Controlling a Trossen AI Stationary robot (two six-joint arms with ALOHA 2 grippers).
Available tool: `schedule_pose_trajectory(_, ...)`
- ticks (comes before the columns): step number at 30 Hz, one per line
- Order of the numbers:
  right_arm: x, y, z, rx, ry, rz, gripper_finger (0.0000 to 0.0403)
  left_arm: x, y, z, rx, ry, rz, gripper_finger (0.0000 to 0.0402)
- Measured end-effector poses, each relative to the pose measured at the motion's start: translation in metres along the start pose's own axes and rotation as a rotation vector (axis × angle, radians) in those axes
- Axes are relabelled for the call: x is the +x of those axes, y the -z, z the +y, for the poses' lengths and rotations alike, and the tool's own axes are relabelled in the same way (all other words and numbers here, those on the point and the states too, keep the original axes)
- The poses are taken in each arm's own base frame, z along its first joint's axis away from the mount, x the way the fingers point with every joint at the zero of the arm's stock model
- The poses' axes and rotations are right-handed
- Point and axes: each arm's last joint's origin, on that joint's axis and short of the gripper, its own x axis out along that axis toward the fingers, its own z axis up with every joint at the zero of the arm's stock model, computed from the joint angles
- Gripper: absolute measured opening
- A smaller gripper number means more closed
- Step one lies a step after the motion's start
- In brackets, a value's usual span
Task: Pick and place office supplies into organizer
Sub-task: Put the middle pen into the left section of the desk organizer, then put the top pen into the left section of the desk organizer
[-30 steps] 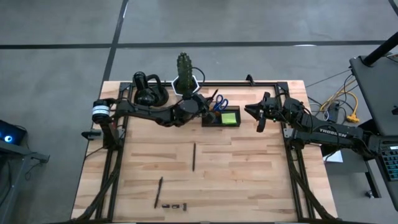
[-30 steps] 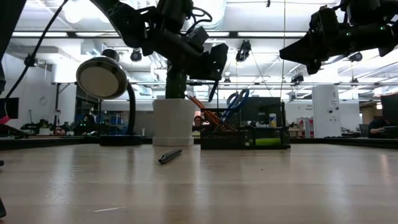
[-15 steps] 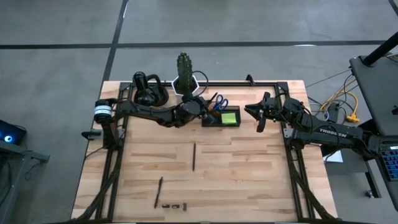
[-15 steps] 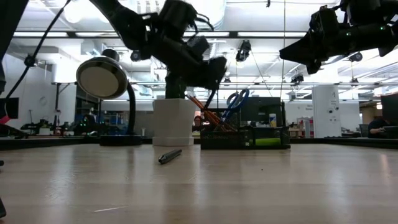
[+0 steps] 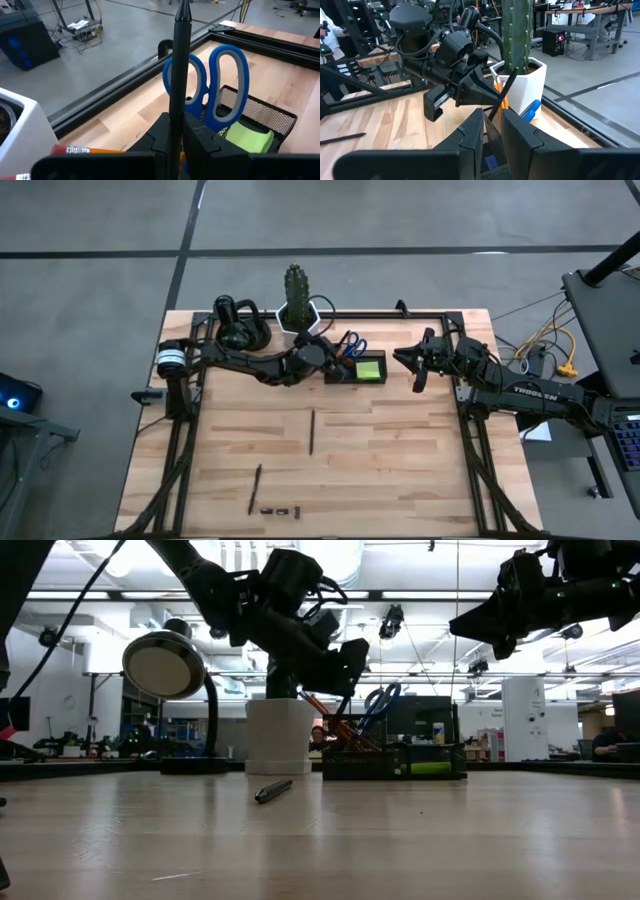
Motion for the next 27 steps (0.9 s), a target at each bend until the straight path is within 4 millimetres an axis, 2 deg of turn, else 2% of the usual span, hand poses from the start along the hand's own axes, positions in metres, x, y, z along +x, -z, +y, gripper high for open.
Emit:
schedule_pose_trajectory(8,0.0,0.0,0.0,0.0,0.0,0.0,0.0057,0.0,0.0,0.0,0.0,0.005,0.001,0.0019)
schedule_pose_trajectory(19,0.0,0.0,0.0,0.0,0.0,0.0,0.0057,0.0,0.0,-0.001,0.0,0.024,0.005,0.0107)
schedule_pose_trajectory(24,0.0,0.0,0.0,0.0,-0.001,0.0,0.0057,-0.002,-0.003,-0.002,-0.005,0.031,-0.002,0.0126)
schedule_pose_trajectory(27,0.0,0.0,0.0,0.0,-0.001,0.0,0.0057,-0.009,-0.014,-0.007,-0.018,0.084,-0.024,0.0128)
